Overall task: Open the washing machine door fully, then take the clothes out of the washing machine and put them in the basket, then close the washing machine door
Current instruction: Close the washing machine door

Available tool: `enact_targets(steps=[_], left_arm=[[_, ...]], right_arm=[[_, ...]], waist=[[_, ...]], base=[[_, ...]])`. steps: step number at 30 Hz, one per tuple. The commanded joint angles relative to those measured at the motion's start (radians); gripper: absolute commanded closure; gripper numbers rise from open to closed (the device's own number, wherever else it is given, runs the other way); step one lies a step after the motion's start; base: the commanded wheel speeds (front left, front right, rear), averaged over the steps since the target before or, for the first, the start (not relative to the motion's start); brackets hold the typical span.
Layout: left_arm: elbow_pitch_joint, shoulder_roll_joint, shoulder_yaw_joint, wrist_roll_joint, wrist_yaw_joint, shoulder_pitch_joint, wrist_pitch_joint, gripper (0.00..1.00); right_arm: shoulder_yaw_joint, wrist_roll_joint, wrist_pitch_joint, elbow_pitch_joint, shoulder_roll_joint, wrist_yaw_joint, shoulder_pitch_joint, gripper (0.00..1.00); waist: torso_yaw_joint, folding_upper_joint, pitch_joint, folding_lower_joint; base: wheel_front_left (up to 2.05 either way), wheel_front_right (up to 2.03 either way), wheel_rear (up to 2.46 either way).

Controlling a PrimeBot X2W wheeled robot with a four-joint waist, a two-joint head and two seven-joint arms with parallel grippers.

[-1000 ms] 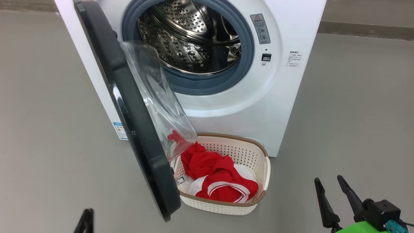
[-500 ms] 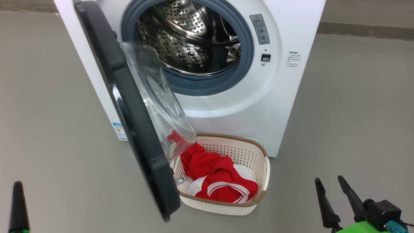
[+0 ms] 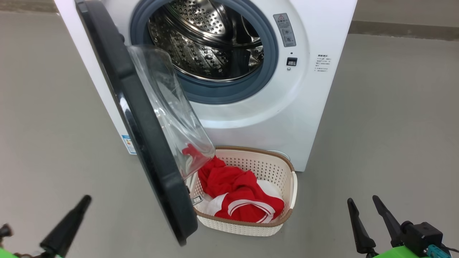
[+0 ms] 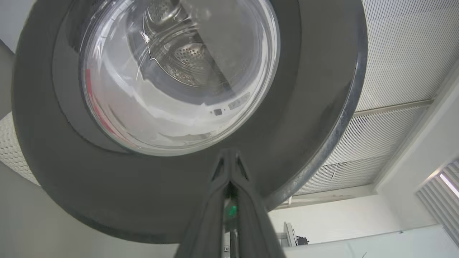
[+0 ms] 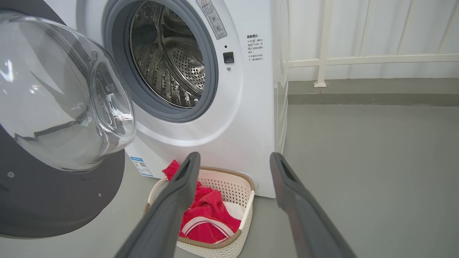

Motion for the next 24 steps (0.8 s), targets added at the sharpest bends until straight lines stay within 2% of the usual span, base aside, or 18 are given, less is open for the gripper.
enact_targets(steps=[1, 4, 9, 13, 24], left_arm=[[-0.035, 0.025, 0.038, -0.005, -0.006, -0.034, 0.028, 1.0], [-0.047, 0.008, 0.043, 0.005, -0.006, -0.042, 0.103, 1.0], [-0.05, -0.039, 0.056, 0.036, -0.006, -0.075, 0.169, 1.0], [-0.048, -0.084, 0.063, 0.079, -0.006, -0.111, 0.2, 1.0], [-0.057, -0.155, 0.08, 0.138, -0.006, -0.177, 0.238, 1.0]], right_arm=[[0.026, 0.008, -0.006, -0.022, -0.014, 0.005, -0.018, 0.0], [0.028, 0.006, -0.006, -0.023, -0.017, 0.005, -0.021, 0.0], [0.027, 0.002, -0.006, -0.025, -0.017, 0.005, -0.024, 0.0], [0.025, 0.0, -0.006, -0.026, -0.017, 0.005, -0.034, 0.0], [0.005, -0.004, -0.006, -0.035, -0.012, 0.005, -0.048, 0.0]], waist=[[-0.003, 0.0, 0.004, 0.0], [-0.009, 0.0, 0.012, 0.0], [-0.024, 0.0, 0.024, 0.0], [-0.048, 0.0, 0.037, 0.0], [-0.116, 0.0, 0.062, 0.0]], base=[[0.0, 0.0, 0.0], [0.0, 0.0, 0.0], [0.0, 0.0, 0.0], [0.0, 0.0, 0.0], [0.0, 0.0, 0.0]])
